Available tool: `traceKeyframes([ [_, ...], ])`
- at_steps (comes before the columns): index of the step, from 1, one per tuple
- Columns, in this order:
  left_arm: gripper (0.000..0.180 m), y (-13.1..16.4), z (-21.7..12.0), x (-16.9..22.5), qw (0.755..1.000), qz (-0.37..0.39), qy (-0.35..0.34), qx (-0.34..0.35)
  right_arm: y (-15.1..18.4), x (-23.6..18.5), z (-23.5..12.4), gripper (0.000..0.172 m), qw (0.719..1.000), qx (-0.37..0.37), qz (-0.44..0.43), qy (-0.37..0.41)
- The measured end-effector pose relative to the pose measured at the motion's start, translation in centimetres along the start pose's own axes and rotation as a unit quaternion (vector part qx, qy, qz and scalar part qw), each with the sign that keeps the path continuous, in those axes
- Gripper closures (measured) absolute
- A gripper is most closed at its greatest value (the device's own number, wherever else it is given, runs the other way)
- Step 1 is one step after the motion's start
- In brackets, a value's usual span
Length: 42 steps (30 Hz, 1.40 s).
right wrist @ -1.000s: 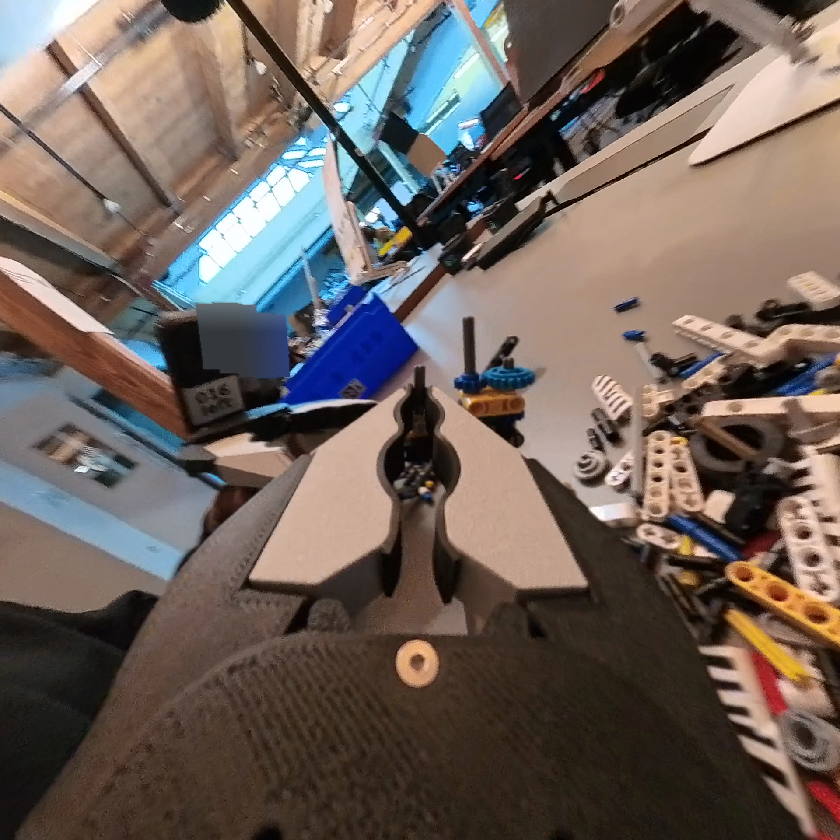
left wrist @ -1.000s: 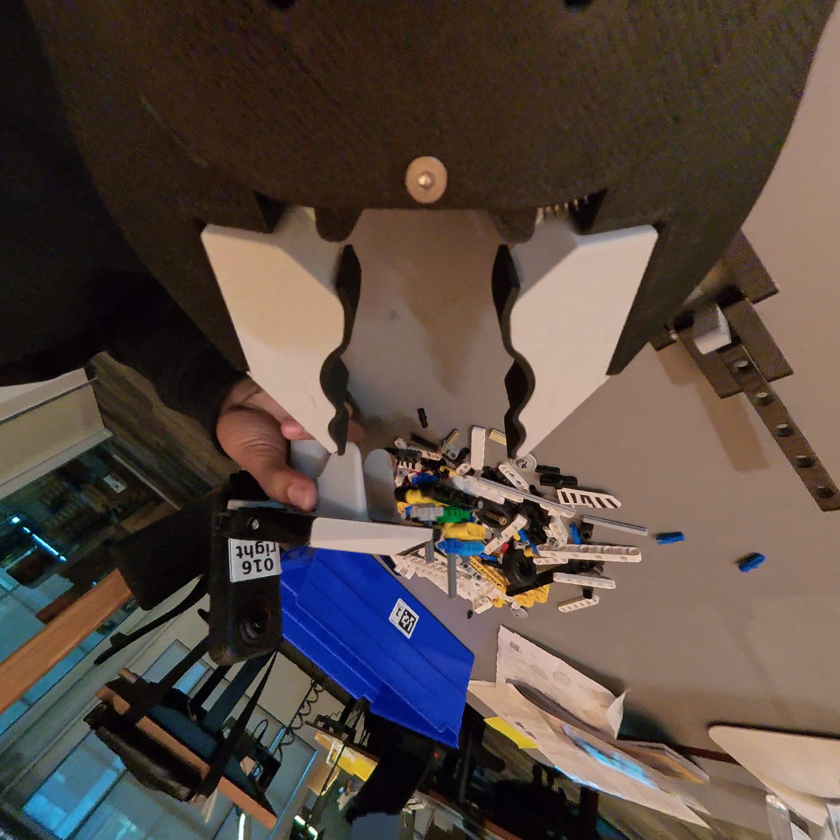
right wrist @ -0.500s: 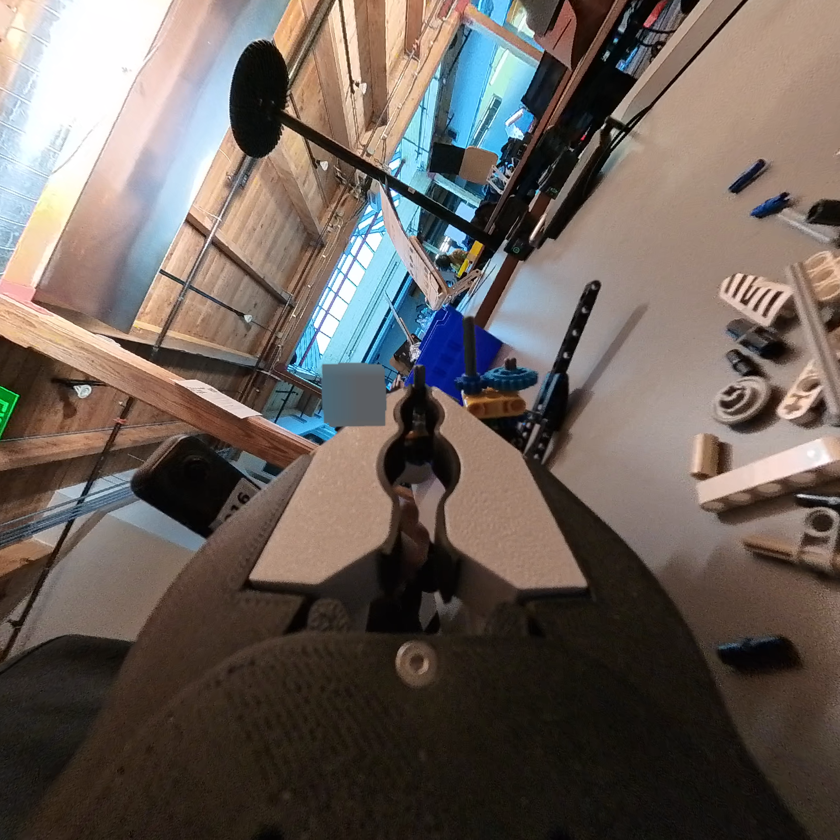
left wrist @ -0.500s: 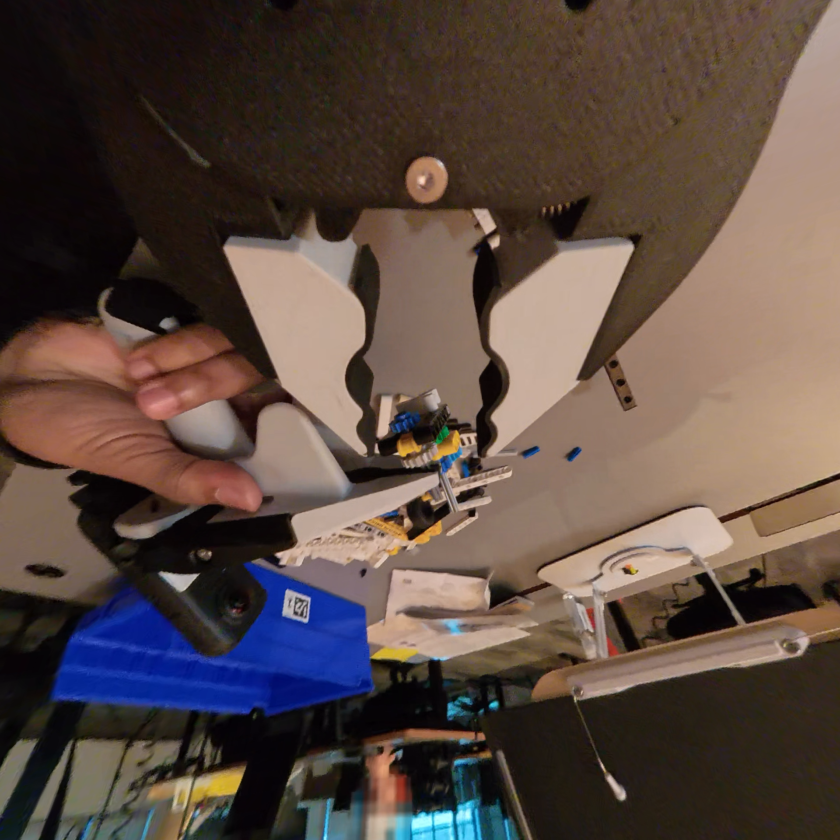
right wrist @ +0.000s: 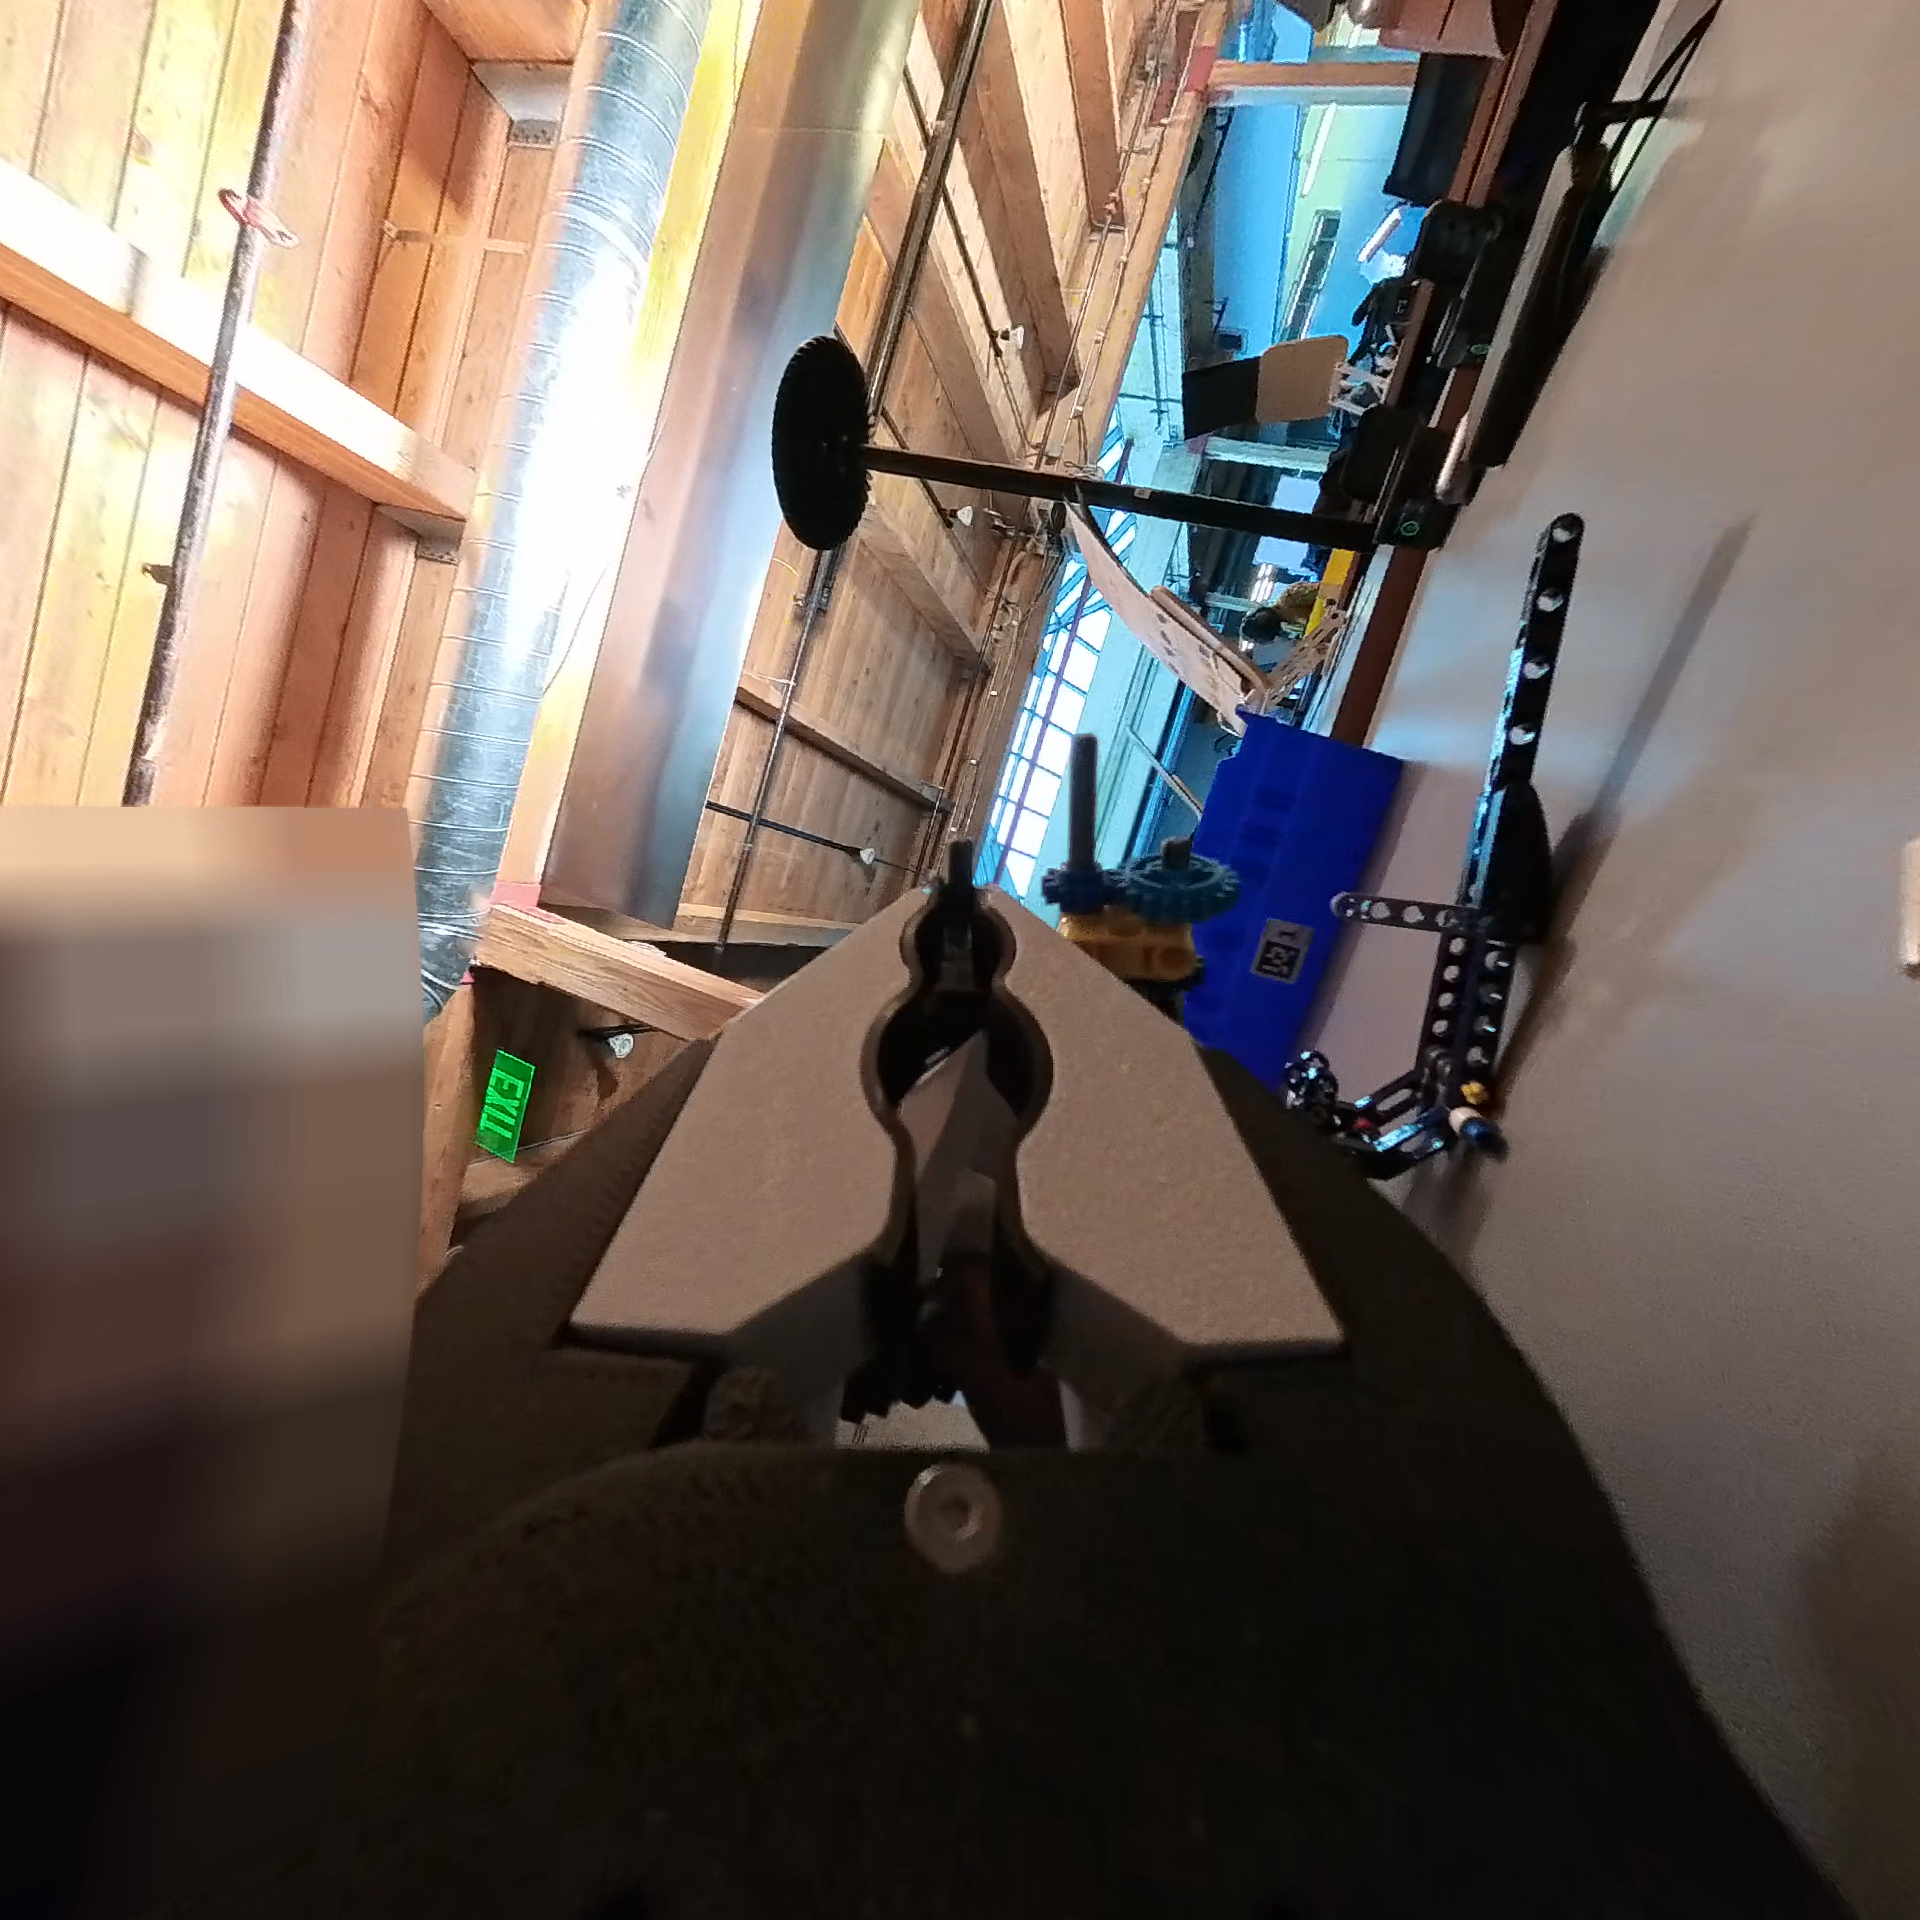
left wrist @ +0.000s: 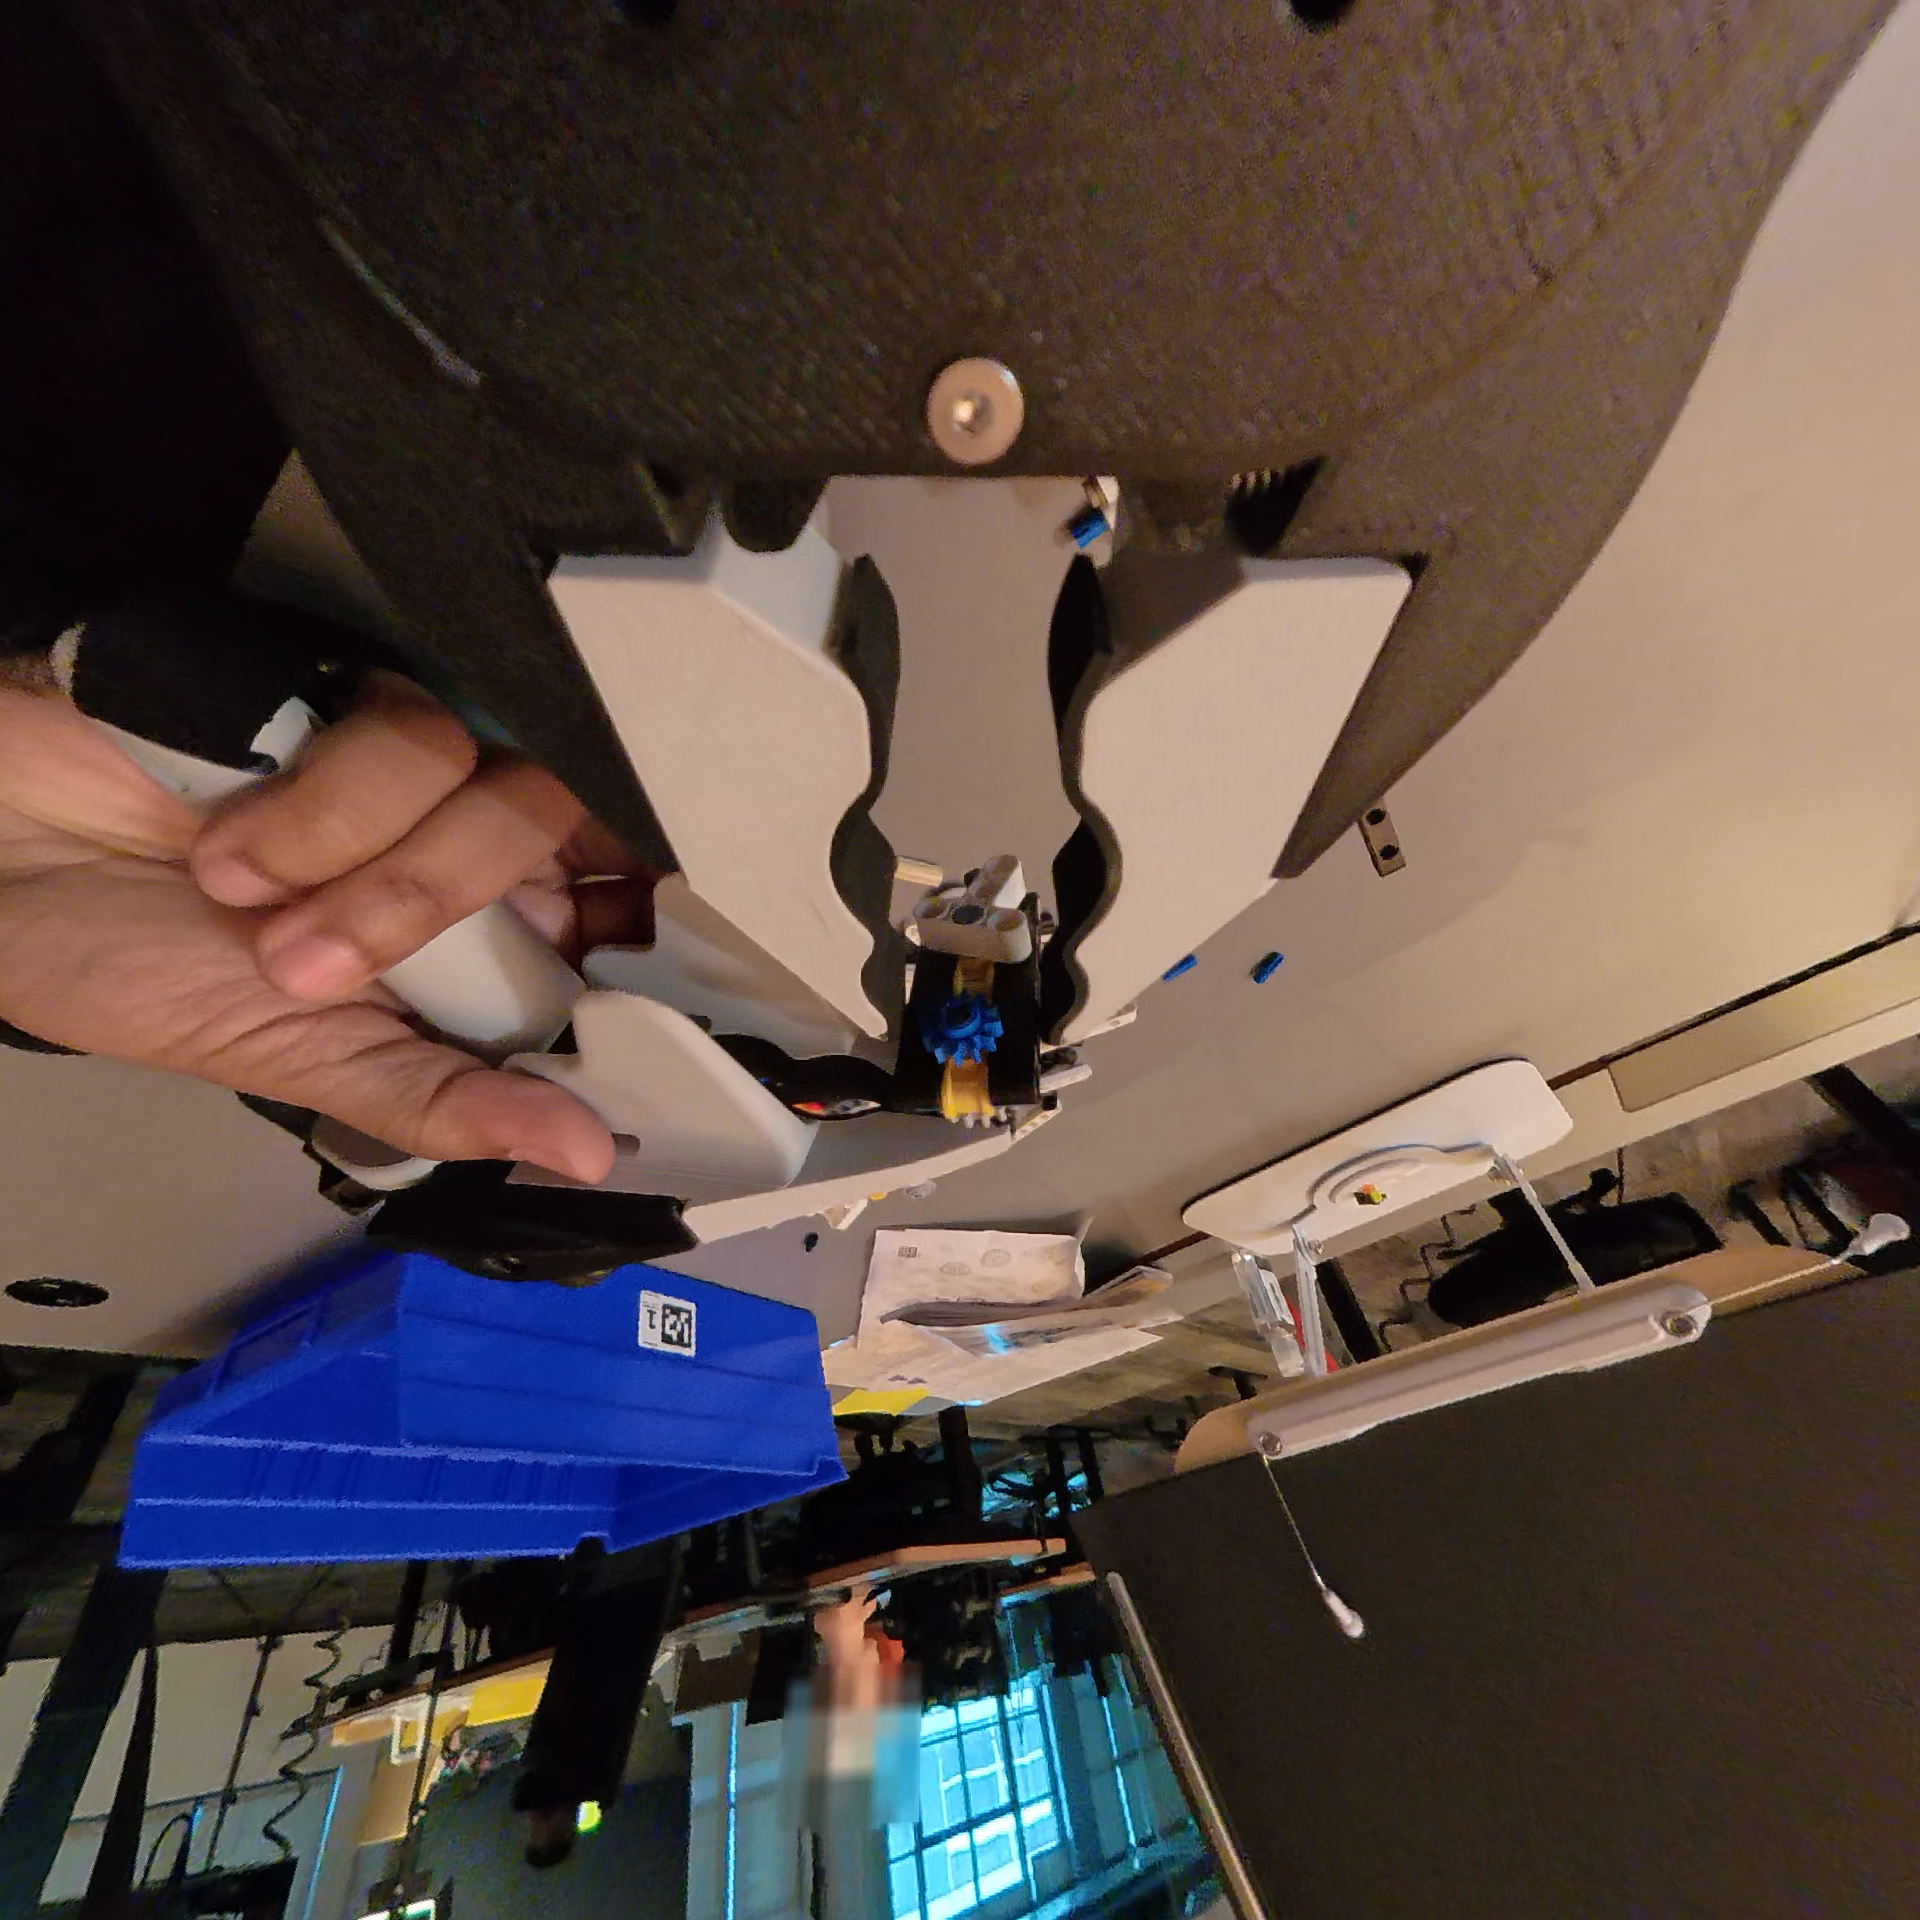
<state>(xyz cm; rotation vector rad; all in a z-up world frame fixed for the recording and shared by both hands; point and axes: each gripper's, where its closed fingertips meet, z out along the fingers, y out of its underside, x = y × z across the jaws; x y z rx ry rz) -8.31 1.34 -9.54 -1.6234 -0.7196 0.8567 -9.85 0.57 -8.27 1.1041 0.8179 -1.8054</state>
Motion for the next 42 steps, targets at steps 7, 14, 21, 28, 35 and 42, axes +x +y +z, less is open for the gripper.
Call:
traceKeyframes([
  [7, 0.157, 0.0, 0.0, 0.0, 1.000, -0.006, -0.001, 0.005, 0.1, 0.1, 0.0, 0.171, 1.000, 0.006, 0.009, -0.002],
  [14, 0.150, -0.1, 0.0, -0.1, 1.000, -0.025, 0.008, 0.014, 0.7, -0.1, 0.3, 0.171, 1.000, -0.003, -0.021, 0.006],
  [21, 0.157, -0.4, -0.3, -0.1, 0.999, -0.020, 0.004, 0.030, 0.9, -0.4, 0.4, 0.170, 0.999, -0.008, -0.048, 0.010],
  [28, 0.157, -1.3, -0.9, 0.0, 0.998, -0.011, 0.003, 0.059, 0.7, -1.6, 0.1, 0.158, 0.996, -0.010, -0.094, 0.000],
  [35, 0.157, -2.0, -1.3, 0.5, 0.996, -0.007, 0.014, 0.086, -0.3, -2.5, -0.4, 0.159, 0.994, 0.000, -0.106, 0.002],
  [42, 0.157, -2.3, -1.5, 0.9, 0.995, 0.002, 0.018, 0.102, 0.7, -2.5, 0.0, 0.164, 0.994, -0.021, -0.105, 0.003],
])
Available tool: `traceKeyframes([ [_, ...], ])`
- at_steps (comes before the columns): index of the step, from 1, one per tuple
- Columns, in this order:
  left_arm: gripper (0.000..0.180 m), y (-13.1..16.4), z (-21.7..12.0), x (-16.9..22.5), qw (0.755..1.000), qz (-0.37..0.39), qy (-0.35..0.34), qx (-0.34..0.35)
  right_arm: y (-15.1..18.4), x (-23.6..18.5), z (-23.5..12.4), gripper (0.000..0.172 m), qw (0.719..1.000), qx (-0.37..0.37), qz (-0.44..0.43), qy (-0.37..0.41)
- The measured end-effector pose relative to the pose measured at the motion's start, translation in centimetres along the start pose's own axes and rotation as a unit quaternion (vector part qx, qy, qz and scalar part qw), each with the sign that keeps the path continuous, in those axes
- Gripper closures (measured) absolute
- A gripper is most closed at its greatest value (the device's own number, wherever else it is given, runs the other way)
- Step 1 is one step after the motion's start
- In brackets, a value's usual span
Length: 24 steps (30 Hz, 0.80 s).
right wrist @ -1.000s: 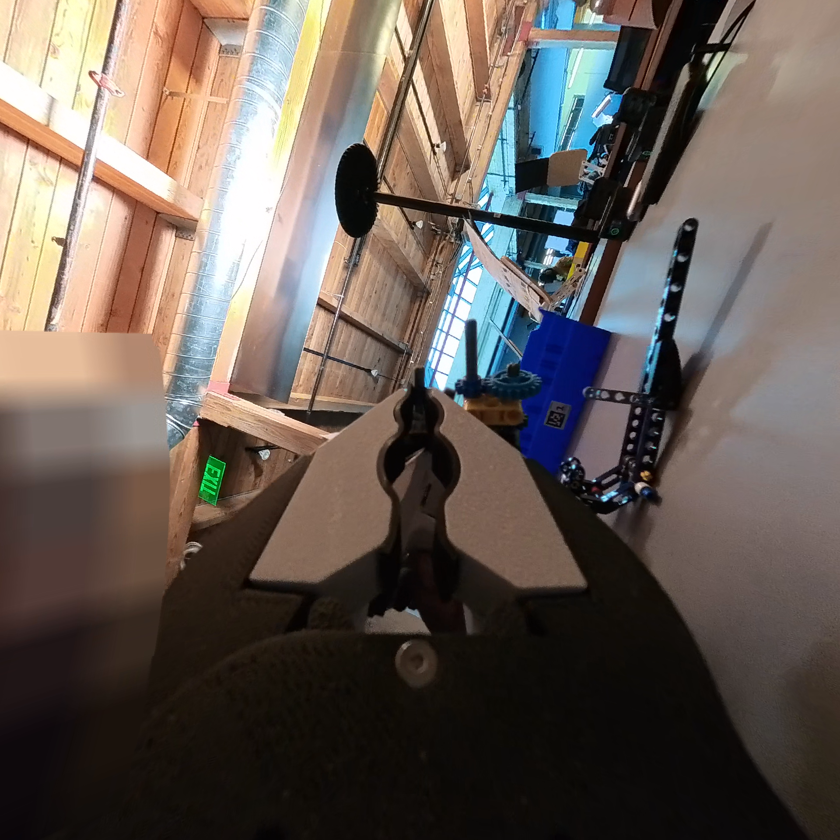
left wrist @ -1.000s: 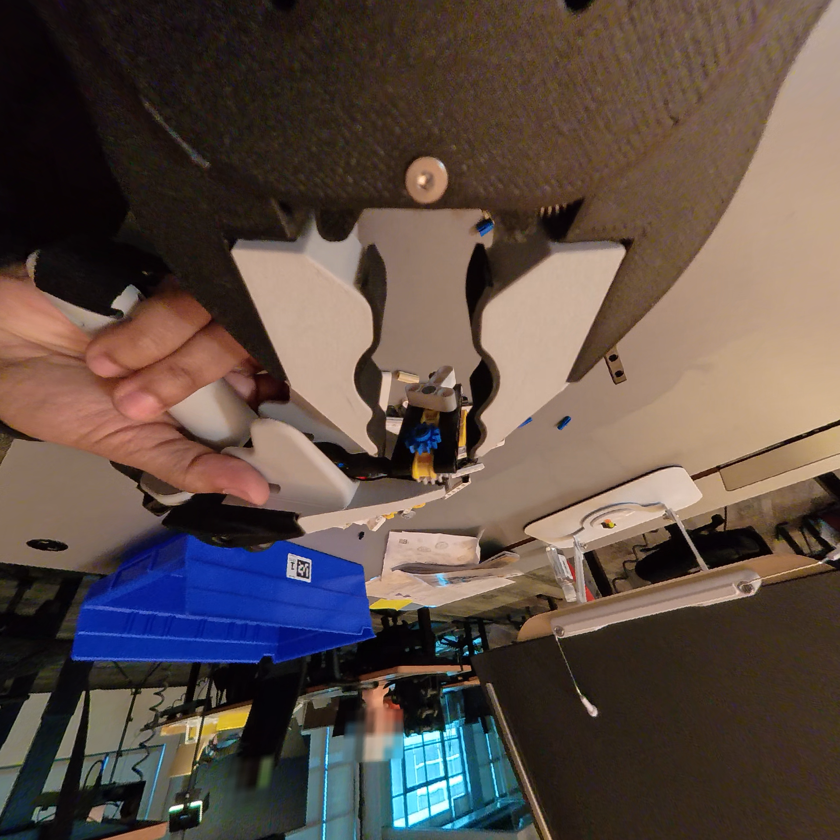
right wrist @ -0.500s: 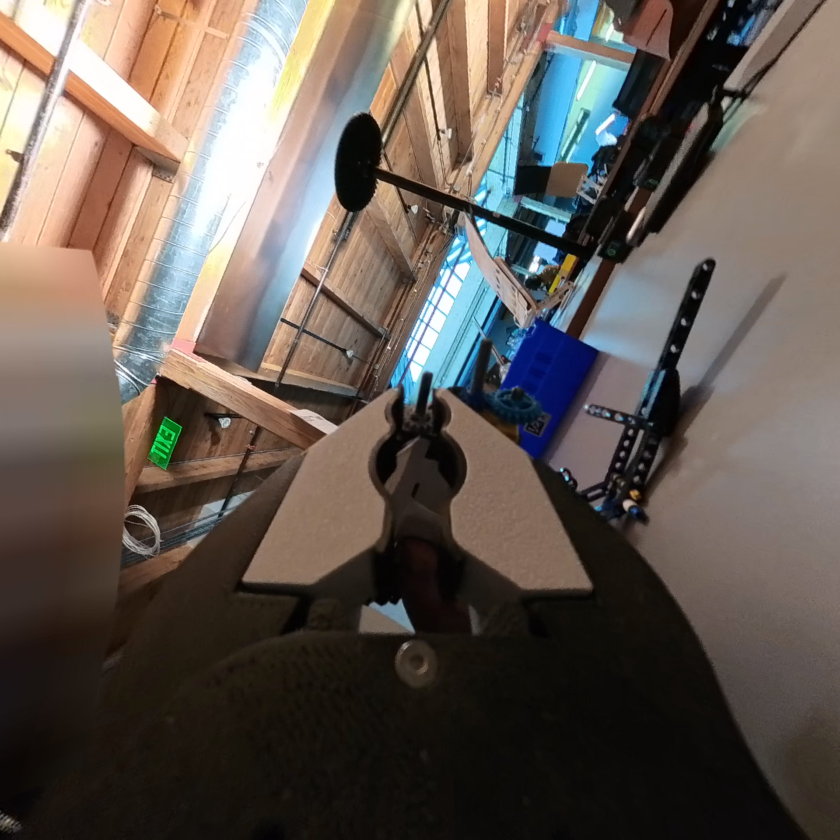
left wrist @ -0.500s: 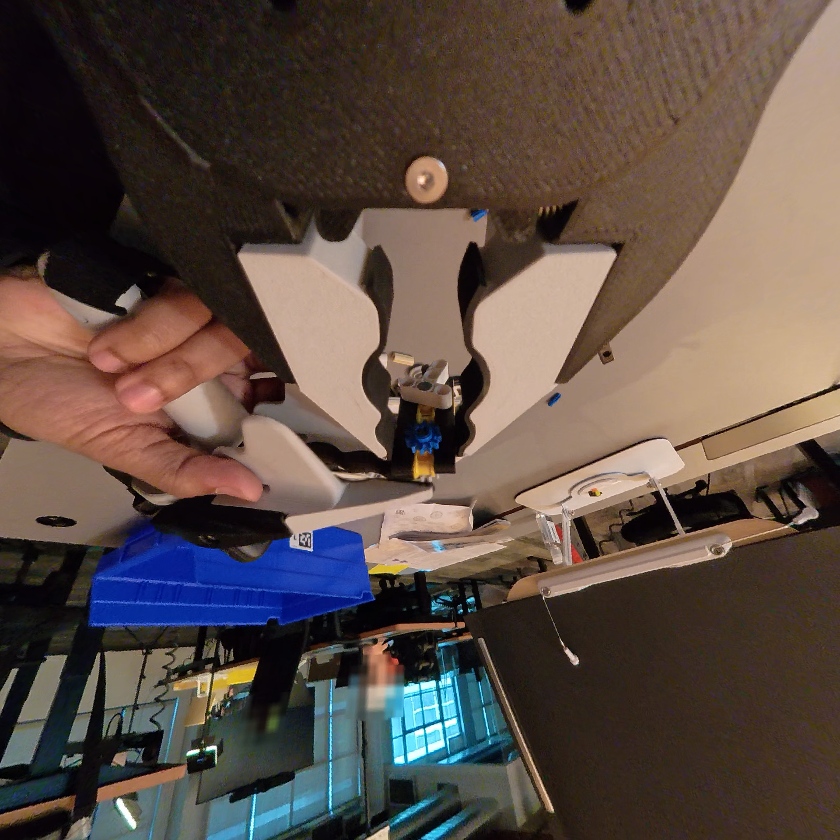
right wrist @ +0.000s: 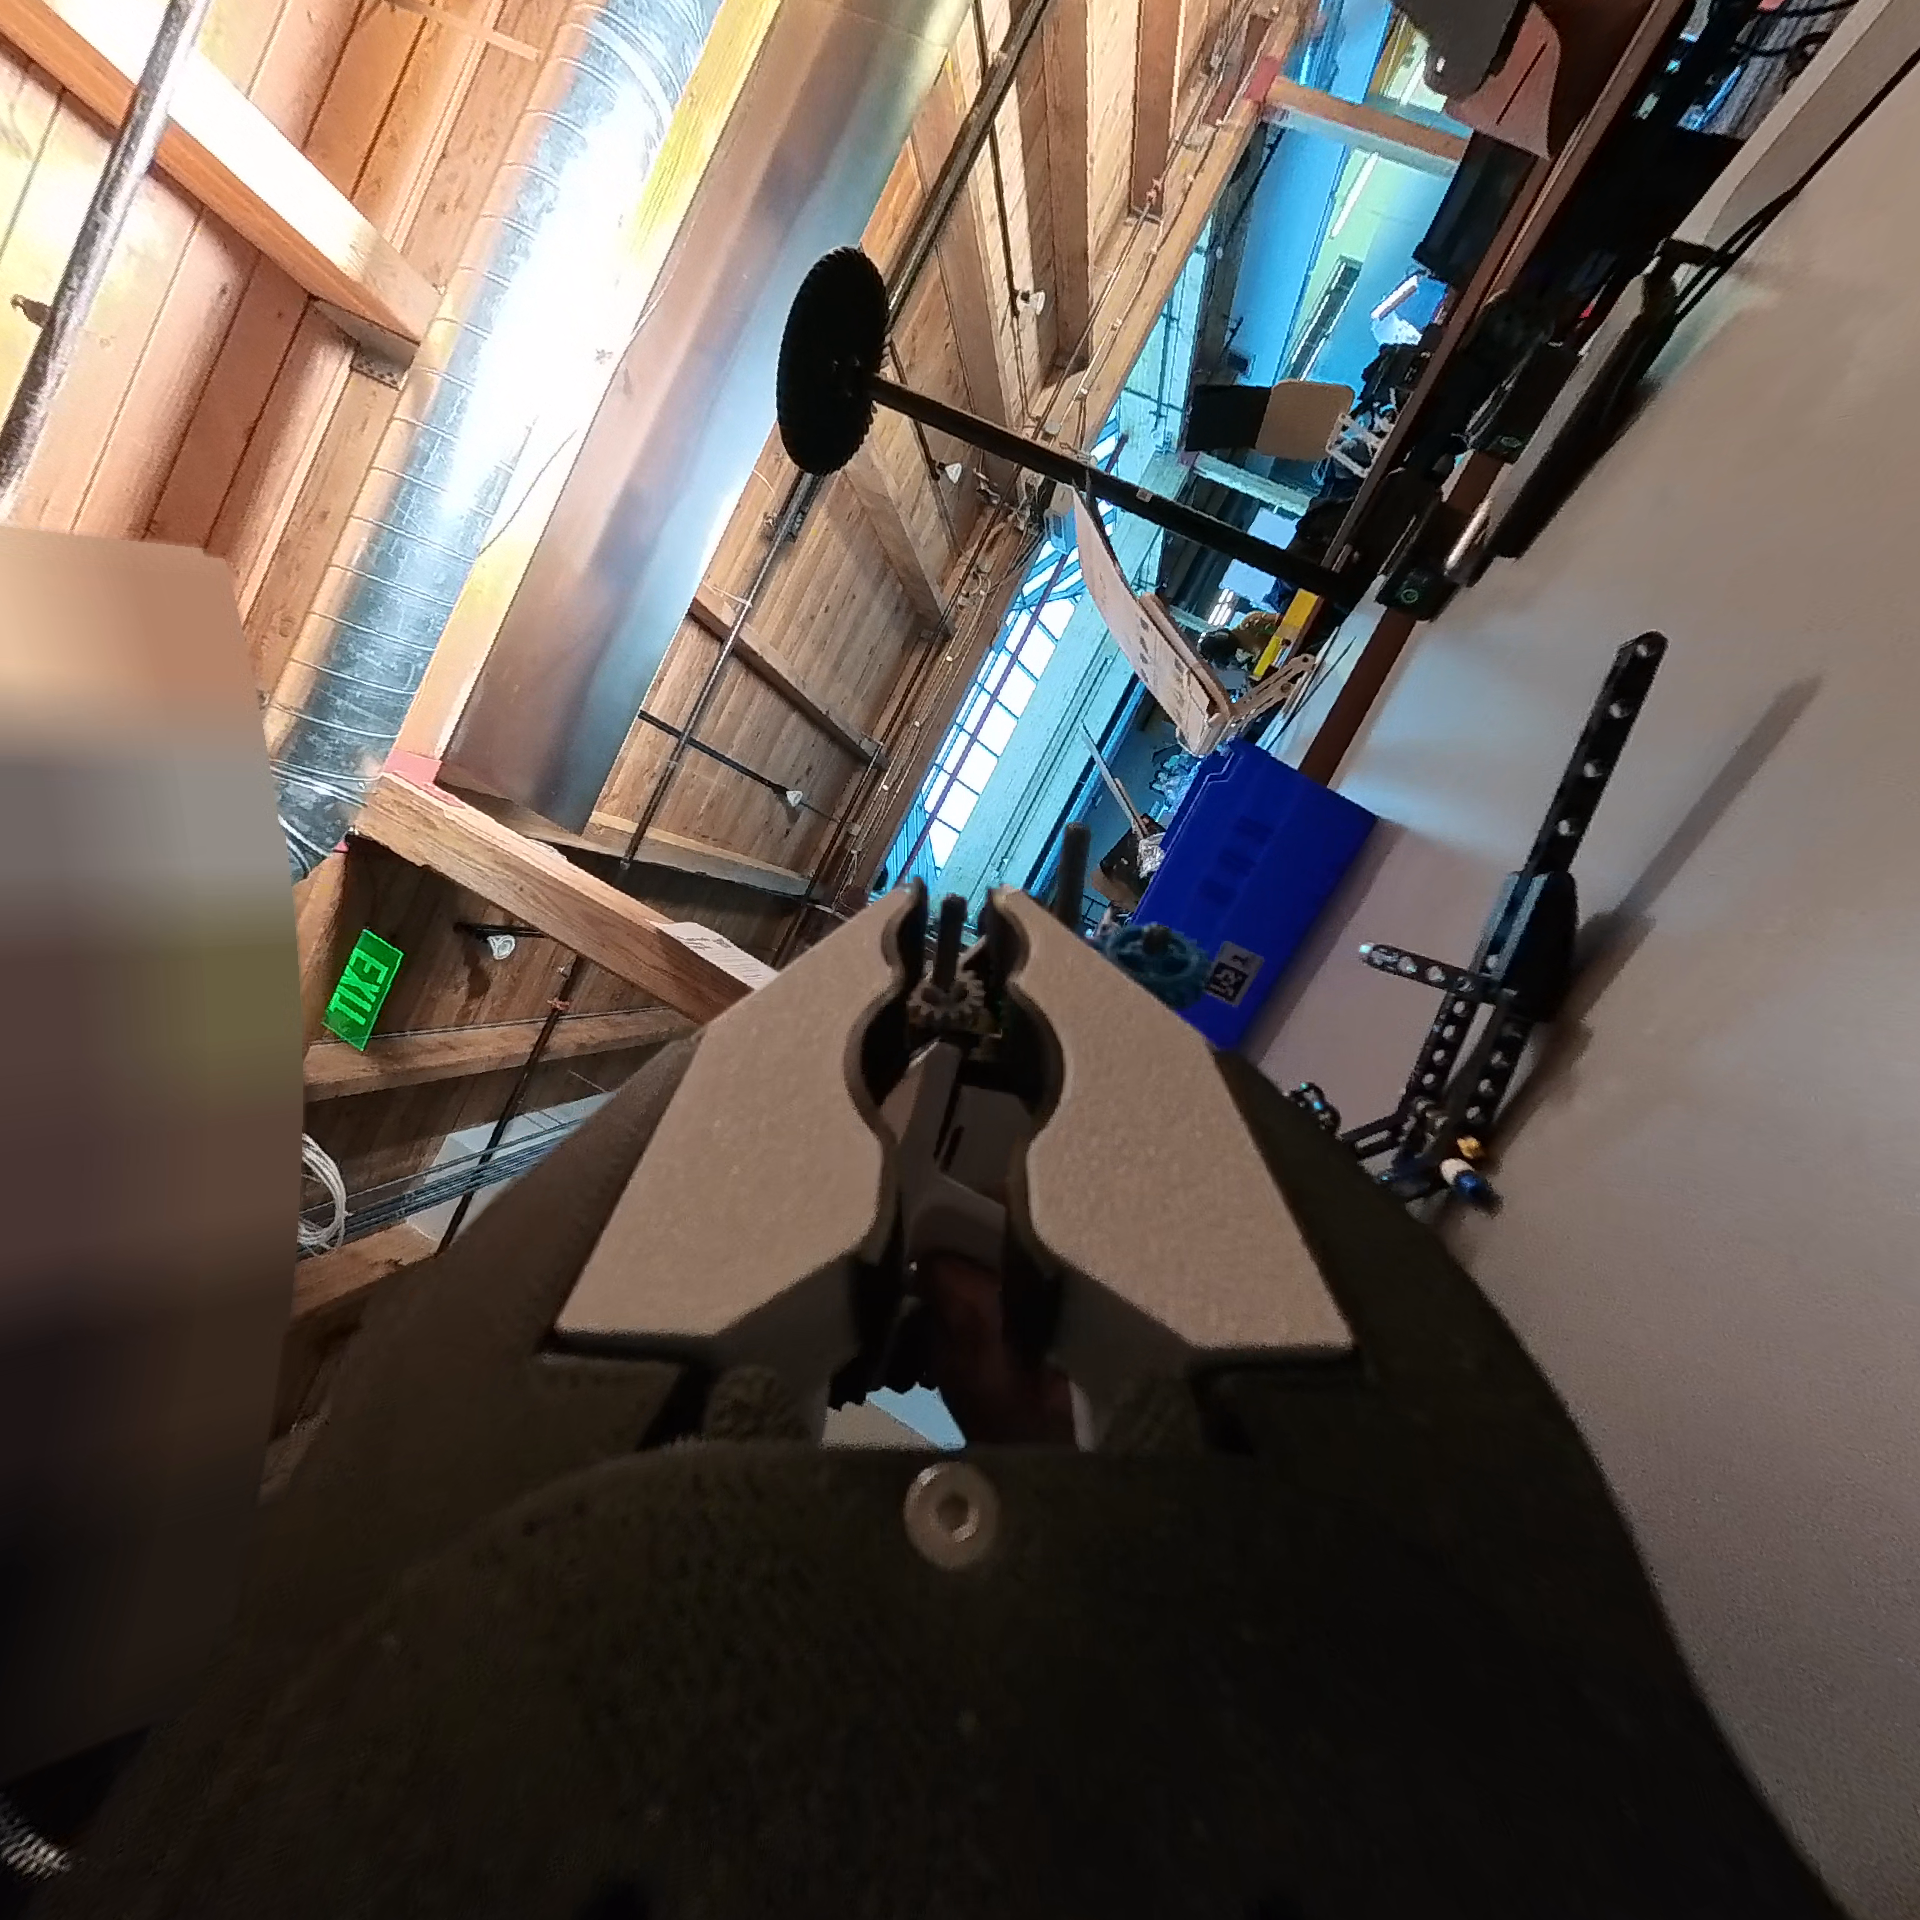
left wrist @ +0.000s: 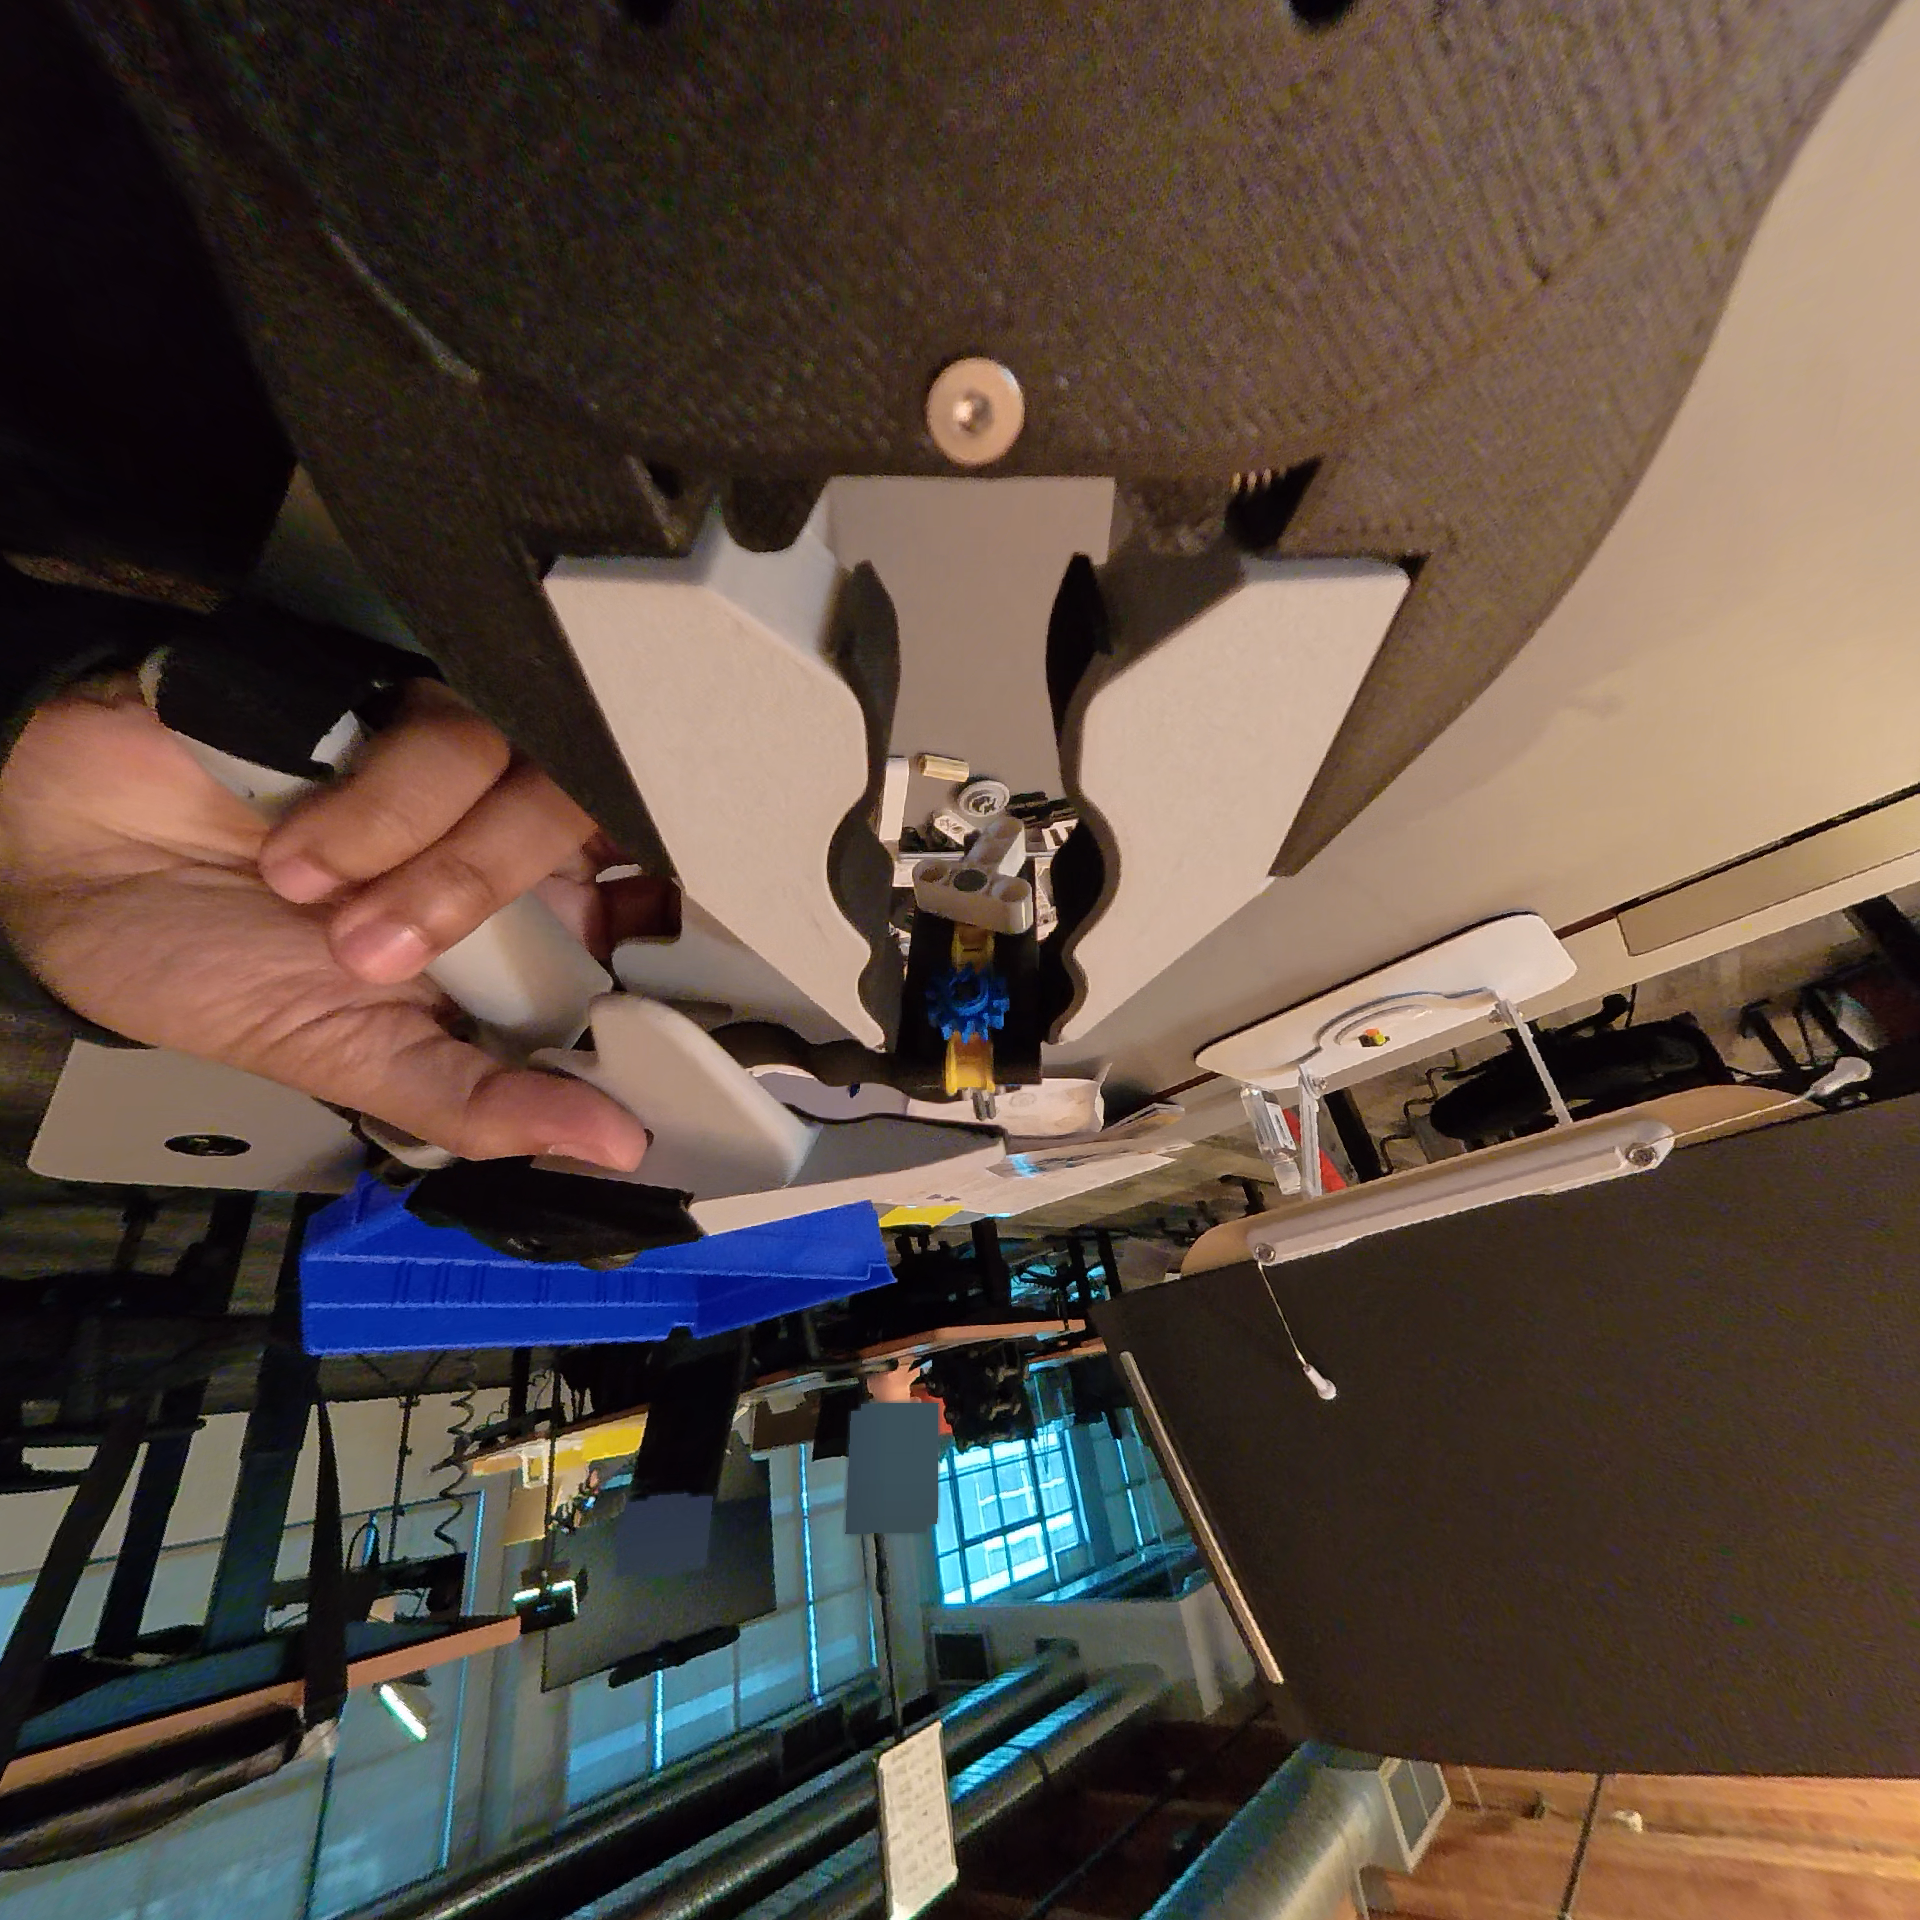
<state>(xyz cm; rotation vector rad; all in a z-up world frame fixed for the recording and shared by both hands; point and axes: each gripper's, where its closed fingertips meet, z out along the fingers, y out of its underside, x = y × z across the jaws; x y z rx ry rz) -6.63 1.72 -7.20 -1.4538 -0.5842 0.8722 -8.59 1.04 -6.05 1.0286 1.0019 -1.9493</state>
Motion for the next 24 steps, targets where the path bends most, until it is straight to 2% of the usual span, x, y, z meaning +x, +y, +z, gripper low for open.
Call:
traceKeyframes([
  [2, 0.157, -0.06, -0.04, 0.09, 1.000, -0.001, 0.004, 0.004, 0.07, -0.17, 0.03, 0.170, 1.000, -0.003, 0.000, -0.003],
  [14, 0.157, 0.24, -0.04, 0.19, 1.000, -0.018, 0.017, 0.014, 0.40, -0.59, 0.06, 0.170, 0.997, -0.023, -0.072, 0.016],
  [24, 0.158, 0.78, 0.17, -0.01, 0.999, -0.028, 0.019, 0.002, 0.36, 0.25, -0.05, 0.170, 0.996, -0.020, -0.085, 0.025],
])
